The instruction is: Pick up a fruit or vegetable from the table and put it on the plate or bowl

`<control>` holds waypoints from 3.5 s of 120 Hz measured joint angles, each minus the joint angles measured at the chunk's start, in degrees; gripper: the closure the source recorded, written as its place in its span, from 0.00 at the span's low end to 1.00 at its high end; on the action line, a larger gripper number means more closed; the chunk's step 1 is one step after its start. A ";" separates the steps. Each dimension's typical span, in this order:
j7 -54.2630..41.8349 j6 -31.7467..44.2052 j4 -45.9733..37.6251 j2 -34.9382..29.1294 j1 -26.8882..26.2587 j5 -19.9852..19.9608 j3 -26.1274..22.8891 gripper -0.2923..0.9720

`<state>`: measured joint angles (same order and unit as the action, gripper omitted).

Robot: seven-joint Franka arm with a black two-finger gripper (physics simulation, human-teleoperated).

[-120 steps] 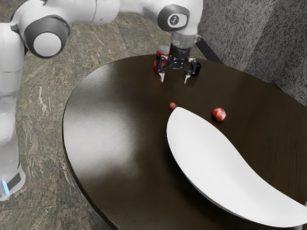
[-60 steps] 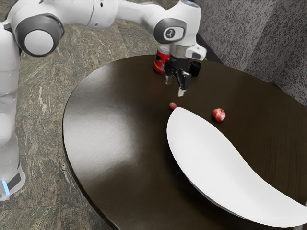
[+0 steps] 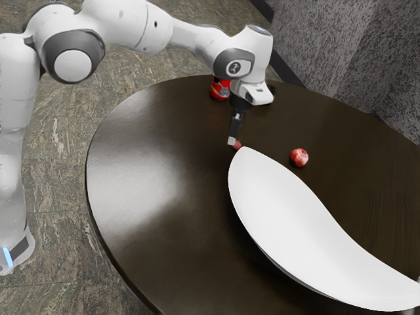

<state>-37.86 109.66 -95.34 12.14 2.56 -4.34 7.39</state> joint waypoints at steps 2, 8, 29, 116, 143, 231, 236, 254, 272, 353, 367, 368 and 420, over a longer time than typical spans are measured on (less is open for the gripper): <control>-1.01 0.07 0.06 0.36 0.07 -0.02 0.00 0.23; -3.88 0.45 0.23 1.19 0.46 -0.07 -0.01 0.23; -12.21 2.30 2.08 3.35 2.85 -0.26 -0.03 0.23; -30.47 7.98 2.45 7.12 5.39 -0.21 -2.82 0.24; -32.57 10.09 2.43 7.28 6.31 -1.22 -3.43 0.34; -35.29 13.44 2.42 9.75 7.55 -1.63 -4.14 0.40; -35.37 13.55 2.42 9.89 7.57 -1.63 -4.14 0.40; -35.61 14.02 2.45 10.11 7.53 -1.63 -4.71 0.45; -35.76 14.61 2.42 10.11 7.54 -1.67 -4.84 0.50; -36.49 15.36 2.04 9.73 10.13 -4.96 -4.93 0.65; -36.56 15.40 2.13 8.56 9.84 -5.39 -4.93 0.65; -36.57 15.40 2.13 8.45 9.82 -5.47 -4.93 0.65; -35.96 15.43 12.02 0.52 -0.56 -9.98 -9.80 0.65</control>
<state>-73.83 125.09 -83.32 12.66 1.99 -14.31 -2.41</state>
